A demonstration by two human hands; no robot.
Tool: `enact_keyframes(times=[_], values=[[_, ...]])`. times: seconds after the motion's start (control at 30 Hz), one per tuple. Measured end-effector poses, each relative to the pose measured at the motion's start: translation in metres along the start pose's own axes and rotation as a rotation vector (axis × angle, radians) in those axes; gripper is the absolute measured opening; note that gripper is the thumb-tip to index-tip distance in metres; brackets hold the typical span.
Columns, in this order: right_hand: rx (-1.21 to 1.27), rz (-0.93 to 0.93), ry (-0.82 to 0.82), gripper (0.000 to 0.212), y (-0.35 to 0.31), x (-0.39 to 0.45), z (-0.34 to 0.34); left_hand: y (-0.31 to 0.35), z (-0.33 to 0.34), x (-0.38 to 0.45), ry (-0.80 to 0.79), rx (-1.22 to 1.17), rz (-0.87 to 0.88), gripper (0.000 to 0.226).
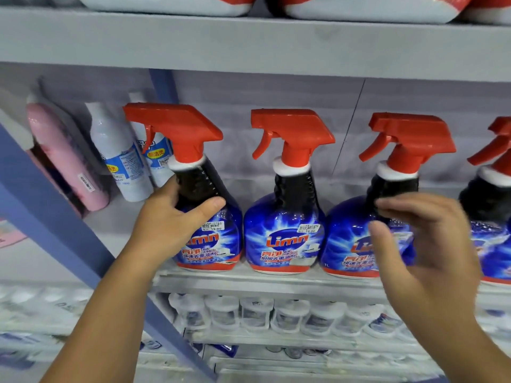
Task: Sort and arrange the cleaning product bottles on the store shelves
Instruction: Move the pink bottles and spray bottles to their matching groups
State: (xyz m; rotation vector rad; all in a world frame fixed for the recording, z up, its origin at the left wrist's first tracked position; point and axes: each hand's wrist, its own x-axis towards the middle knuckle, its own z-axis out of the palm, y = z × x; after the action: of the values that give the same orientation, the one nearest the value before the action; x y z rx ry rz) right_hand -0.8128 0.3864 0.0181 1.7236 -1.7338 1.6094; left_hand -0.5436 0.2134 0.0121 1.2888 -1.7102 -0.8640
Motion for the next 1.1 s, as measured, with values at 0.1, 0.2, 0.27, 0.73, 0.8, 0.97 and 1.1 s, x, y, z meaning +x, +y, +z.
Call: enact_keyframes(times=[0.1, 0.2, 0.27, 0.73, 0.8, 0.97, 1.1], values=[[0.184, 0.212, -0.267, 0.052, -0.013, 0.023, 0.028, 0.000, 0.000, -0.003, 0.005, -0.019, 0.017, 0.038], [0.084, 0.333, -0.534, 0.074, -0.015, 0.046, 0.053, -0.001, 0.000, -0.002, 0.022, -0.046, 0.033, 0.035], [-0.027, 0.297, -0.600, 0.060, -0.015, 0.051, 0.062, -0.001, 0.000, -0.001, 0.019, -0.049, 0.047, 0.030], [-0.129, 0.300, -0.613, 0.053, -0.015, 0.056, 0.061, -0.003, 0.000, 0.001, 0.031, 0.040, 0.064, 0.024], [-0.115, 0.304, -0.610, 0.054, -0.014, 0.055, 0.060, -0.004, 0.002, 0.001, 0.032, 0.041, 0.070, 0.024], [-0.088, 0.264, -0.621, 0.059, -0.014, 0.052, 0.058, -0.005, 0.005, -0.003, 0.059, 0.077, 0.110, 0.030], [0.270, 0.299, -0.327, 0.041, -0.012, 0.034, 0.004, -0.004, 0.008, -0.026, 0.340, 0.014, 0.255, 0.056]])
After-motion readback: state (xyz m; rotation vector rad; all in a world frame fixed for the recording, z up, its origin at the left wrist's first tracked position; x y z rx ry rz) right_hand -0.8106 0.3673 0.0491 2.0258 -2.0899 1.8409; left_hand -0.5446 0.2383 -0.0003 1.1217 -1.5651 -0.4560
